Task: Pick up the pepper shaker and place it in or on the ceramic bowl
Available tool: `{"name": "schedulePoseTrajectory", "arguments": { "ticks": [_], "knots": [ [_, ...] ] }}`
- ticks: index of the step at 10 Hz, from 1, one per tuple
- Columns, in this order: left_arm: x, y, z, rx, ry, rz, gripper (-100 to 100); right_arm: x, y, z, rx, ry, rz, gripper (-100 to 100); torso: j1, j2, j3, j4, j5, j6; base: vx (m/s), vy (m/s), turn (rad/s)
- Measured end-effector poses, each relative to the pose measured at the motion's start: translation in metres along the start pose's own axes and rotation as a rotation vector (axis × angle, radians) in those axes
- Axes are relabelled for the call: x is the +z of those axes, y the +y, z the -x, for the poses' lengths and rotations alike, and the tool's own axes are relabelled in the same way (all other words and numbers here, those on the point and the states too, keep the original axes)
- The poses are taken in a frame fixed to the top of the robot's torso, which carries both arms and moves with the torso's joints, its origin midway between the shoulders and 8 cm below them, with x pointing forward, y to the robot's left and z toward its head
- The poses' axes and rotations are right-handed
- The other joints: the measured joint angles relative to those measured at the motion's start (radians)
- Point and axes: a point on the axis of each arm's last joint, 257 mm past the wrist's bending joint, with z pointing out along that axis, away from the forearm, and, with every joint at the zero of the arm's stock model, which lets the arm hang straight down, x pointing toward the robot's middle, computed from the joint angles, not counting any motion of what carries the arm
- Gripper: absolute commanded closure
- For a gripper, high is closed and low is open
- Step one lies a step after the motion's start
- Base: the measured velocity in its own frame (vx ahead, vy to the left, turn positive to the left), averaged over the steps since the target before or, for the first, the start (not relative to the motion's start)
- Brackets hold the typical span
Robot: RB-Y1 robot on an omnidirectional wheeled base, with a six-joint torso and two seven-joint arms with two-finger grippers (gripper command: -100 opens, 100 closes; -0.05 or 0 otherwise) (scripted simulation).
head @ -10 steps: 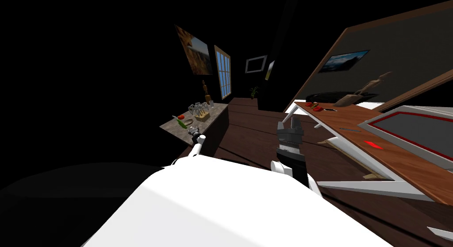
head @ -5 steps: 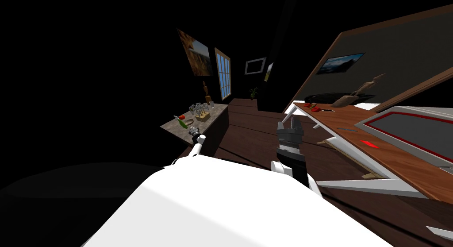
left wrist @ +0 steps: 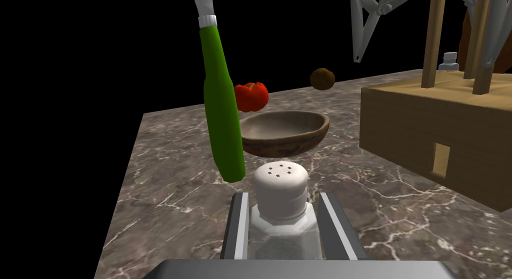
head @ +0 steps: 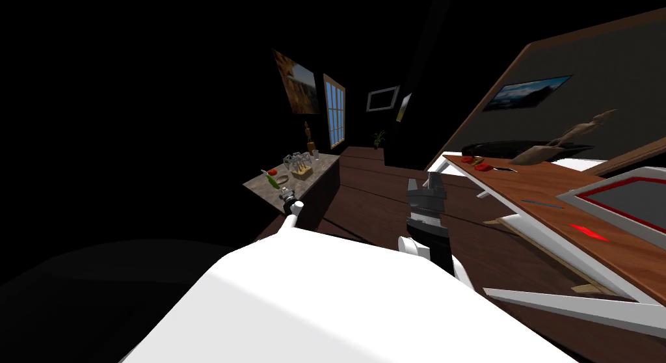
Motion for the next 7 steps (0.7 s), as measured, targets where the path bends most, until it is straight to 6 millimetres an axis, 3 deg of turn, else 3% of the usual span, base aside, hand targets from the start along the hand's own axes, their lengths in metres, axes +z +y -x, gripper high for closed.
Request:
{"name": "schedulePoseTrajectory", "arguments": {
  "ticks": [7],
  "knots": [
    [-0.040,0.002,0.004,0.007,0.020,0.086,100,0.000,0.000,0.000,0.000,0.000,0.000,0,0.007,0.001,-0.002,-0.004,0.007,0.001,0.081,0.007,0.108]
  ]
}}
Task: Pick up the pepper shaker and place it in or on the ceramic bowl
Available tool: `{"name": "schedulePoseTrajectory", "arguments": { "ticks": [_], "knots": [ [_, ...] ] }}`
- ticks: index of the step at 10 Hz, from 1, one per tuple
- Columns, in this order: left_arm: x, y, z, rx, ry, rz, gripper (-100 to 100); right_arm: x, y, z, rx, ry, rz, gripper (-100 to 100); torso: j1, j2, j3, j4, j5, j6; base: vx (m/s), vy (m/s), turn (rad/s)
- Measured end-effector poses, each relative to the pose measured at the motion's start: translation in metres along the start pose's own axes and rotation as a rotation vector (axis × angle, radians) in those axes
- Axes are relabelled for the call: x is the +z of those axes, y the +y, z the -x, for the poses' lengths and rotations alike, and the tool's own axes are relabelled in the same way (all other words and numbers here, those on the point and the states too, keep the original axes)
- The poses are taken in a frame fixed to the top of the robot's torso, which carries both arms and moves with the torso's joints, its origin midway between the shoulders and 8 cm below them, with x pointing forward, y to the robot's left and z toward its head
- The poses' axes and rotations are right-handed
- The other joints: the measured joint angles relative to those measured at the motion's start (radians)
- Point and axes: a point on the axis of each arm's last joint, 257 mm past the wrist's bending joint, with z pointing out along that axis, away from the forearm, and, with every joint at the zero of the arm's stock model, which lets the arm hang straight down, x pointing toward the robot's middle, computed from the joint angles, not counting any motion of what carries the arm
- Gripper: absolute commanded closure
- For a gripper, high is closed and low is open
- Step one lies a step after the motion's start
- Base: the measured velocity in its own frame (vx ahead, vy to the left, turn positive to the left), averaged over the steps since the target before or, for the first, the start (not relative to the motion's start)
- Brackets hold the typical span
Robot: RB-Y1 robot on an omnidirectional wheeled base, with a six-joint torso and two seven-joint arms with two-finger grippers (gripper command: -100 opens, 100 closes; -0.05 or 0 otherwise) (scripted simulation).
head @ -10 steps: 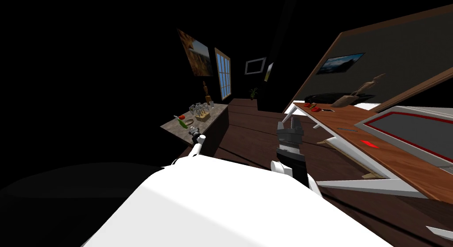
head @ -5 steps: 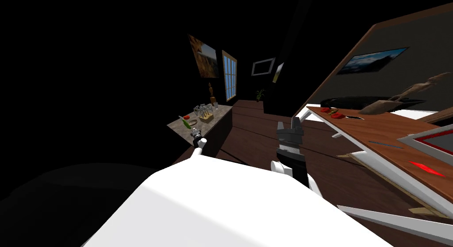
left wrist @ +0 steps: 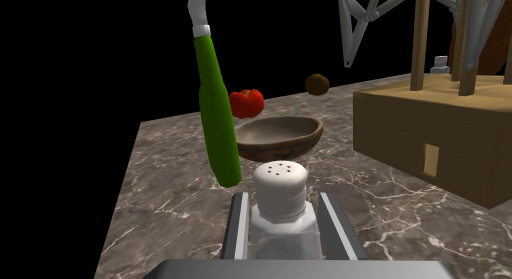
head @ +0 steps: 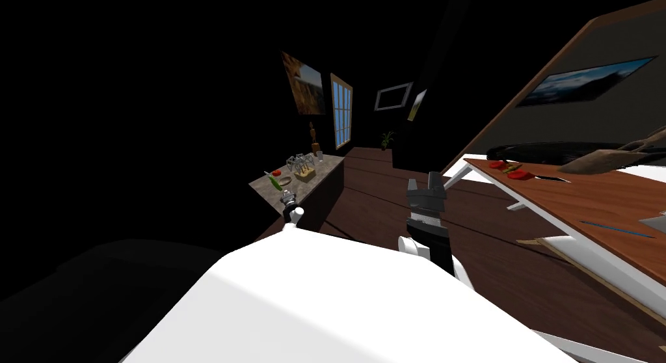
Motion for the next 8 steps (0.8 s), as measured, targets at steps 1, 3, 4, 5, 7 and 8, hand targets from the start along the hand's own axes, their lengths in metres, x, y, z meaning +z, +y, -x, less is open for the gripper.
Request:
{"name": "schedulePoseTrajectory", "arguments": {
  "ticks": [1,3,4,5,7,8],
  "knots": [
    [-0.011,0.005,0.000,-0.001,-0.003,0.020,100,0.000,0.000,0.000,0.000,0.000,0.000,0,0.000,-0.001,-0.001,0.000,0.001,-0.001,0.103,0.005,0.118],
    [-0.025,0.010,0.003,-0.001,-0.001,0.055,100,0.000,0.000,0.000,0.000,0.000,0.000,0,0.001,-0.005,-0.003,-0.002,0.001,-0.001,0.122,-0.003,0.170],
    [-0.032,0.008,0.003,-0.003,-0.002,0.063,100,0.000,0.000,0.000,0.000,0.000,0.000,0,0.001,-0.004,-0.003,-0.003,0.003,-0.001,0.042,-0.002,-0.007],
    [-0.036,0.005,0.001,-0.004,0.003,0.064,100,0.000,0.000,0.000,0.000,0.000,0.000,0,0.001,-0.001,-0.002,-0.002,0.003,0.000,0.078,0.001,0.180],
    [-0.051,0.009,0.001,-0.006,-0.002,0.092,100,0.000,0.000,0.000,0.000,0.000,0.000,0,0.001,-0.003,-0.003,-0.003,0.004,0.000,0.070,-0.007,0.060],
    [-0.055,0.007,-0.001,-0.009,0.002,0.093,100,0.000,0.000,0.000,0.000,0.000,0.000,0,0.002,-0.001,-0.002,-0.003,0.004,0.000,0.101,0.014,0.180]
  ]
}}
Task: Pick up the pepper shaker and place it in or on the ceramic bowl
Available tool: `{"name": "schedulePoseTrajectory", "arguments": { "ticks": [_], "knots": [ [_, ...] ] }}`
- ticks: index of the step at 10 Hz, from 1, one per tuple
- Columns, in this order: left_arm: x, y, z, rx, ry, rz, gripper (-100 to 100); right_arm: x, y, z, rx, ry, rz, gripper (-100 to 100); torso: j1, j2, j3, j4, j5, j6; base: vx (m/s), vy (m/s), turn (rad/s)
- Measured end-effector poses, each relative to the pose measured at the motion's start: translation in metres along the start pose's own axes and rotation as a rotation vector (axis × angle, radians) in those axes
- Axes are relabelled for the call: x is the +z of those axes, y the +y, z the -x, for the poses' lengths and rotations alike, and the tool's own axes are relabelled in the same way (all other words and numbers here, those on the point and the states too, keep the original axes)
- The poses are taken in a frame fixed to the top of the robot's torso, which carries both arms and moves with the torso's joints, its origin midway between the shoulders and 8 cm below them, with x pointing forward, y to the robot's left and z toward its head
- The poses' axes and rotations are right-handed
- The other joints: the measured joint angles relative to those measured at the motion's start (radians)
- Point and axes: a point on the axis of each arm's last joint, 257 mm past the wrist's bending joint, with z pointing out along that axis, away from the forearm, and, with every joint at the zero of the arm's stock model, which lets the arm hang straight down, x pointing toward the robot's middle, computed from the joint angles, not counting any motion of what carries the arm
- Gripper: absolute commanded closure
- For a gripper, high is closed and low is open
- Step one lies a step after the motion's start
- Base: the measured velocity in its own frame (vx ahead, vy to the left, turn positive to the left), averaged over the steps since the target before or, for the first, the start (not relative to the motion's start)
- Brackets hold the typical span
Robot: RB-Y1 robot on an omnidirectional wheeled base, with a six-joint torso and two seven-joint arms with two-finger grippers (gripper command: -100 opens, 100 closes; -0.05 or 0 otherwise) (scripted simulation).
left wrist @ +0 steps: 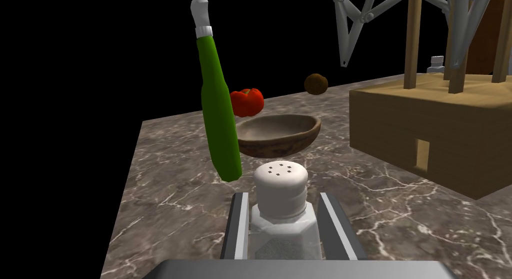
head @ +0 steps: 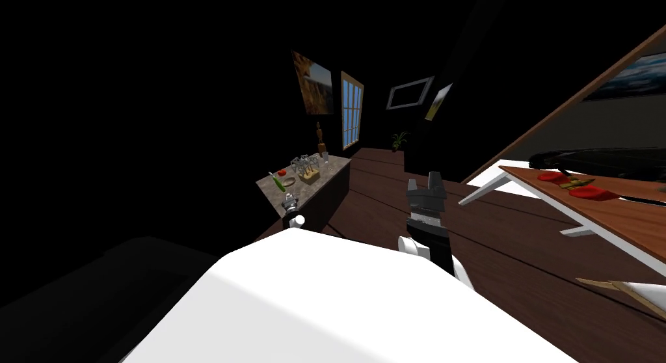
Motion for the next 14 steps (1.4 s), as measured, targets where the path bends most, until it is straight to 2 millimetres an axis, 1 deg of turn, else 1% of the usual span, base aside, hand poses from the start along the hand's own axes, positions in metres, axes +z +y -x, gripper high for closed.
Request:
{"name": "schedulePoseTrajectory", "arguments": {
  "ticks": [1,3,4,5,6,7,8,9,10,12,14],
  "knots": [
    [-0.011,0.003,0.001,-0.003,-0.005,0.018,100,0.000,0.000,0.000,0.000,0.000,0.000,0,0.001,-0.002,-0.001,-0.001,0.000,-0.001,0.103,-0.004,0.127],
    [-0.018,0.004,-0.003,-0.009,0.000,0.026,100,0.000,0.000,0.000,0.000,0.000,0.000,0,0.000,0.000,0.000,0.000,0.000,0.000,0.069,-0.004,0.082],
    [-0.028,0.007,-0.002,-0.012,-0.006,0.043,100,0.000,0.000,0.000,0.000,0.000,0.000,0,0.000,-0.001,-0.001,0.000,0.000,-0.001,0.102,-0.017,0.127],
    [-0.033,0.006,-0.004,-0.016,-0.007,0.049,100,0.000,0.000,0.000,0.000,0.000,0.000,0,0.000,-0.002,-0.001,0.000,0.000,0.000,0.119,-0.004,0.237],
    [-0.046,0.015,-0.004,-0.023,-0.015,0.066,100,0.000,0.000,0.000,0.000,0.000,0.000,0,-0.001,-0.003,-0.002,-0.001,0.000,-0.001,0.109,-0.030,0.096],
    [-0.053,0.014,-0.006,-0.025,-0.017,0.071,100,0.000,0.000,0.000,0.000,0.000,0.000,0,-0.001,-0.003,-0.002,0.000,0.000,0.000,0.048,-0.021,-0.014],
    [-0.054,0.011,-0.012,-0.028,-0.008,0.070,100,0.000,0.000,0.000,0.000,0.000,0.000,0,-0.001,0.000,0.000,0.000,0.000,0.000,0.014,-0.004,-0.004],
    [-0.054,0.011,-0.013,-0.031,-0.006,0.070,0,0.000,0.000,0.000,0.000,0.000,0.000,0,0.000,0.002,0.001,0.000,0.000,0.000,0.000,0.000,0.000],
    [-0.054,0.011,-0.013,-0.031,-0.006,0.070,100,0.000,0.000,0.000,0.000,0.000,0.000,0,0.001,0.003,0.002,0.001,0.000,0.000,-0.089,-0.114,-0.011],
    [-0.047,0.009,-0.018,-0.008,0.015,0.084,100,0.000,0.000,0.000,0.000,0.000,0.000,0,-0.009,0.012,0.007,0.002,-0.002,0.000,-0.140,-0.153,-0.001],
    [-0.036,0.011,-0.026,0.023,0.048,0.106,100,0.000,0.000,0.000,0.001,0.000,0.001,0,-0.012,0.017,0.009,0.003,-0.003,0.001,-0.195,-0.156,-0.051]
  ]
}}
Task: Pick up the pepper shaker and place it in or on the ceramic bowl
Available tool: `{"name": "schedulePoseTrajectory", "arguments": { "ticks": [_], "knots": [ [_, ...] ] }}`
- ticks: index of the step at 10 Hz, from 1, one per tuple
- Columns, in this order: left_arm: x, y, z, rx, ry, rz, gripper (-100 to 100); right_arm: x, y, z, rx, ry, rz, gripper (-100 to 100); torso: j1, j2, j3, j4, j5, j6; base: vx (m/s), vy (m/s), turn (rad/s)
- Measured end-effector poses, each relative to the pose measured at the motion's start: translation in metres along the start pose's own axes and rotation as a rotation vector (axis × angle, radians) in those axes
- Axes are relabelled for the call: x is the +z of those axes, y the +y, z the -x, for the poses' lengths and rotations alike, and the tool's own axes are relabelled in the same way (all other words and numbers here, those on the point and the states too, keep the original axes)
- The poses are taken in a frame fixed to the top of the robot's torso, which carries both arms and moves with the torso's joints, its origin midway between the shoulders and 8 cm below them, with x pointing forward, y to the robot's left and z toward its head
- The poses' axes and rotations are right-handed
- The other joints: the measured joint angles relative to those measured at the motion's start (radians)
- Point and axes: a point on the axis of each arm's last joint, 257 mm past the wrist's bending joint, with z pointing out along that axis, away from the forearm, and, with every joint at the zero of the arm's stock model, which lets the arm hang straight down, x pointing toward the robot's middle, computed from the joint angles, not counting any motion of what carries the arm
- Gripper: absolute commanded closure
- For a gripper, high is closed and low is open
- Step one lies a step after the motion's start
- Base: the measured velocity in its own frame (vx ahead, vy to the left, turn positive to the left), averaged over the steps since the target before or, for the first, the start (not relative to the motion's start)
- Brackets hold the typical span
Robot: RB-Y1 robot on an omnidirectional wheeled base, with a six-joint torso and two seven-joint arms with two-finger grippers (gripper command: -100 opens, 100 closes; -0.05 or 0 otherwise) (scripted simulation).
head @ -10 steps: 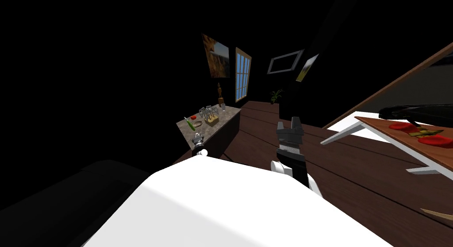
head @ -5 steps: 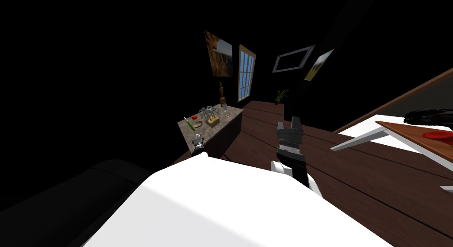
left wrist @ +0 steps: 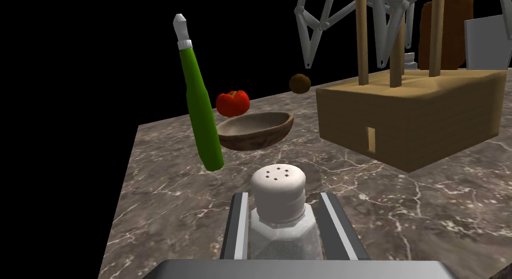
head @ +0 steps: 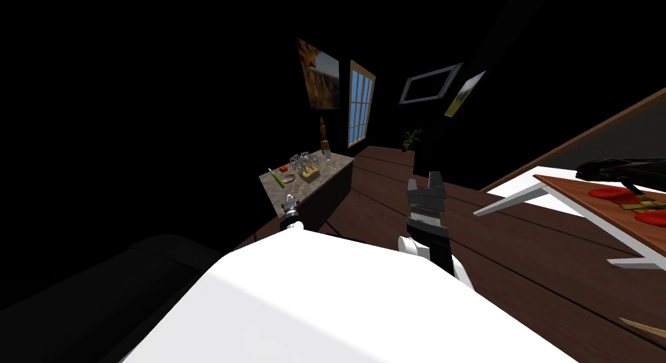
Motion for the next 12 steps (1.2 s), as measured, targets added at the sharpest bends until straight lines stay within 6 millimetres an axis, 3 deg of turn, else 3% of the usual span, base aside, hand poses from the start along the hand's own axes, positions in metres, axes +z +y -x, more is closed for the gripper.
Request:
{"name": "schedulePoseTrajectory", "arguments": {
  "ticks": [5,12],
  "knots": [
    [0.048,0.012,-0.039,0.073,0.122,0.048,100,0.000,0.000,0.000,0.000,0.000,0.000,0,0.004,0.001,0.001,0.000,-0.001,0.001,-0.202,-0.084,-0.082],
    [0.099,0.045,-0.096,0.108,0.261,0.069,100,0.000,0.000,0.000,-0.001,0.000,0.000,0,0.012,-0.005,-0.002,-0.001,0.001,-0.001,-0.130,0.006,-0.078]
  ]
}}
